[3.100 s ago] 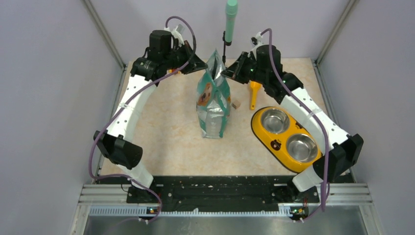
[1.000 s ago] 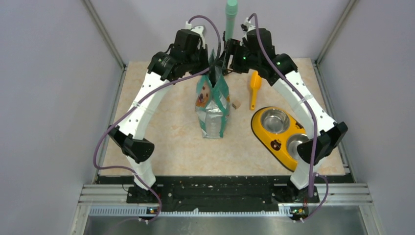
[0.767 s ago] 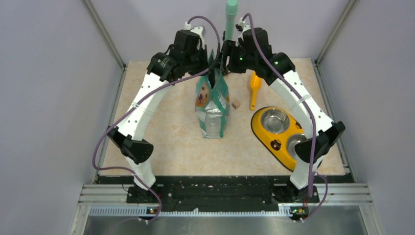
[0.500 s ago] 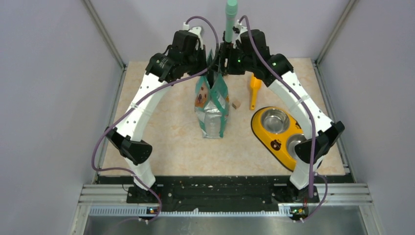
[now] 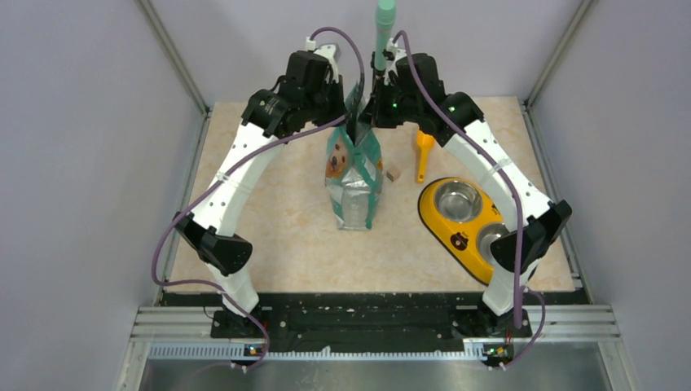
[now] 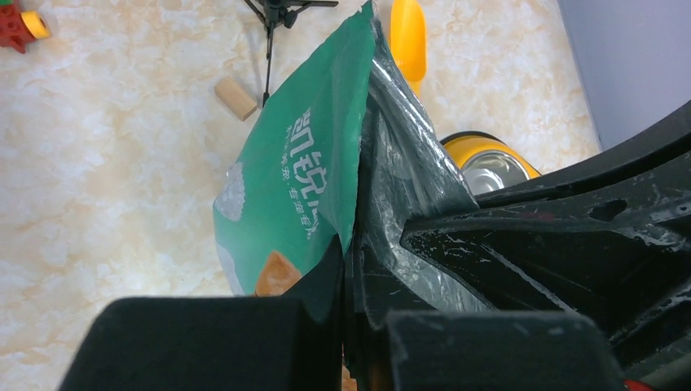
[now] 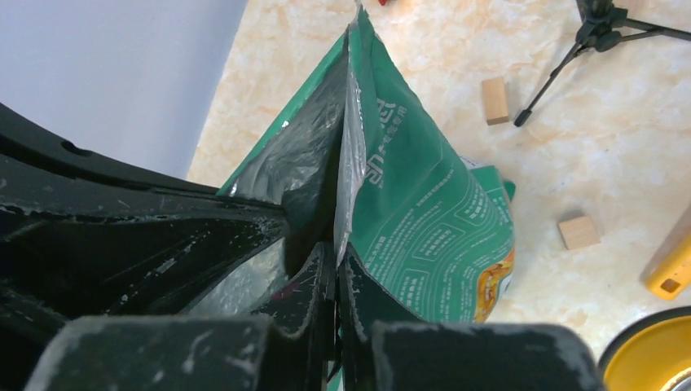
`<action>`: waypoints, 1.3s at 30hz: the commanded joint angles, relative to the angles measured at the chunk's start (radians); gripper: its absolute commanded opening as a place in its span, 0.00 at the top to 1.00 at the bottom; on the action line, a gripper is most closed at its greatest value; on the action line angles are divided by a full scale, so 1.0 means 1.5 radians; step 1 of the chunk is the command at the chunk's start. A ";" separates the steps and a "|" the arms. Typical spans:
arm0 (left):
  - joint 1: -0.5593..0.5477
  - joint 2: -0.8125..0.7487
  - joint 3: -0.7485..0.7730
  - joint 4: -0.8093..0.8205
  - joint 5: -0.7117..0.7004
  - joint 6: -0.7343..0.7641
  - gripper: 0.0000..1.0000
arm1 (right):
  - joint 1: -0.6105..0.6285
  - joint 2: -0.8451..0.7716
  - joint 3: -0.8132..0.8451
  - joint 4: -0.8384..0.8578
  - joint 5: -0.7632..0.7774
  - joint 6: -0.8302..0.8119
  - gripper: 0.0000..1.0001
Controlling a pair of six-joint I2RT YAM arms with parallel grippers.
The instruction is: Serve the pet food
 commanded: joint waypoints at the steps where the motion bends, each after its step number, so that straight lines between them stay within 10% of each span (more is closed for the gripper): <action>1: 0.024 -0.064 -0.009 0.040 0.006 0.024 1.00 | 0.008 -0.011 0.018 0.025 0.012 -0.002 1.00; 9: 0.200 -0.141 -0.088 0.121 0.107 0.036 1.00 | 0.017 0.009 0.063 0.092 -0.073 0.057 1.00; 20: 0.274 -0.076 0.143 0.093 0.147 0.064 1.00 | 0.019 0.009 -0.098 0.652 -0.293 0.272 1.00; 31: 0.190 -0.136 -0.036 0.191 0.406 0.026 1.00 | 0.011 -0.116 -0.346 0.576 -0.161 0.227 1.00; 39: 0.033 -0.170 -0.243 0.191 0.377 0.024 1.00 | 0.010 -0.258 -0.585 0.476 -0.076 0.186 1.00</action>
